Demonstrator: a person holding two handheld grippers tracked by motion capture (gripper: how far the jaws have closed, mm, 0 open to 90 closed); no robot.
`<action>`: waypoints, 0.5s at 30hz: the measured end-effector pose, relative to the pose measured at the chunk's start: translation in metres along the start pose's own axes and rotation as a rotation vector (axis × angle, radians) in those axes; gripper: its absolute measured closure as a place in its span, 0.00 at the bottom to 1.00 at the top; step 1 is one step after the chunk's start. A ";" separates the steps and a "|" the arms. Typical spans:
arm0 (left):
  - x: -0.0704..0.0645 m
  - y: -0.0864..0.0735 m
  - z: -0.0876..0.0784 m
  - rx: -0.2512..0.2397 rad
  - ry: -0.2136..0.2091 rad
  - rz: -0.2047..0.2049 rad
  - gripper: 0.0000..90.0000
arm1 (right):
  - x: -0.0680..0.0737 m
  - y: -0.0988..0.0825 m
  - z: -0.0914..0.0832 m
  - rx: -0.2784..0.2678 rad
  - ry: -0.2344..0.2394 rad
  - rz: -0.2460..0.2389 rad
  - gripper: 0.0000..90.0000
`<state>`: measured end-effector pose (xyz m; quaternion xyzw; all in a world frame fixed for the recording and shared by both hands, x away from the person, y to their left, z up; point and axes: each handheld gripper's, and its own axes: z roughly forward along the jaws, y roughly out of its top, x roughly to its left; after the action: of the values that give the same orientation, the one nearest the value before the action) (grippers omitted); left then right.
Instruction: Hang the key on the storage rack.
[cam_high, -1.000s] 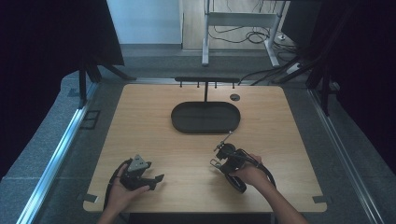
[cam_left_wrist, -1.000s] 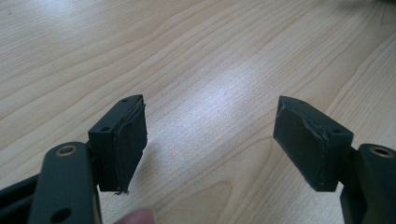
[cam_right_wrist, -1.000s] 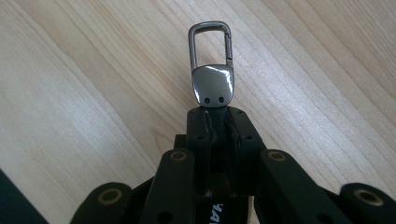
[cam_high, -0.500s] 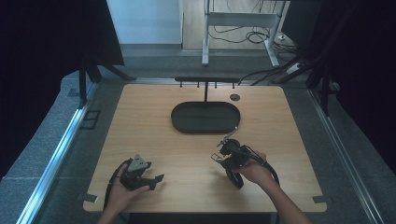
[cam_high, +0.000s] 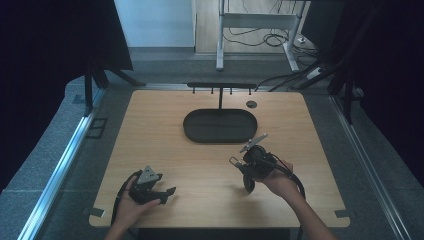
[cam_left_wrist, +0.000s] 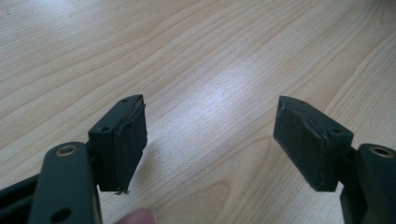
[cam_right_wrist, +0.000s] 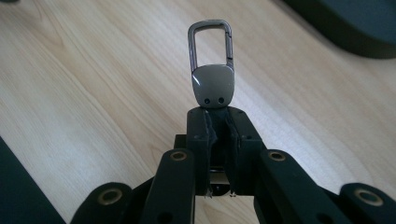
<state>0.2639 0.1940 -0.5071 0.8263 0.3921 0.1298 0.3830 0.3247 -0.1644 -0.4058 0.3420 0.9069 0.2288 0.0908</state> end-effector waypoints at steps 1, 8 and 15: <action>0.000 0.000 0.000 0.001 0.001 0.001 0.29 | 0.000 0.000 -0.002 -0.010 -0.001 0.003 0.90; 0.000 0.000 0.000 0.002 0.001 0.001 0.29 | -0.001 -0.001 -0.013 -0.093 -0.036 0.020 0.90; -0.001 0.000 0.001 0.004 0.001 0.002 0.29 | -0.005 -0.003 -0.020 -0.137 -0.042 0.036 0.90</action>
<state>0.2640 0.1931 -0.5076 0.8273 0.3916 0.1297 0.3813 0.3205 -0.1771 -0.3892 0.3560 0.8807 0.2846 0.1286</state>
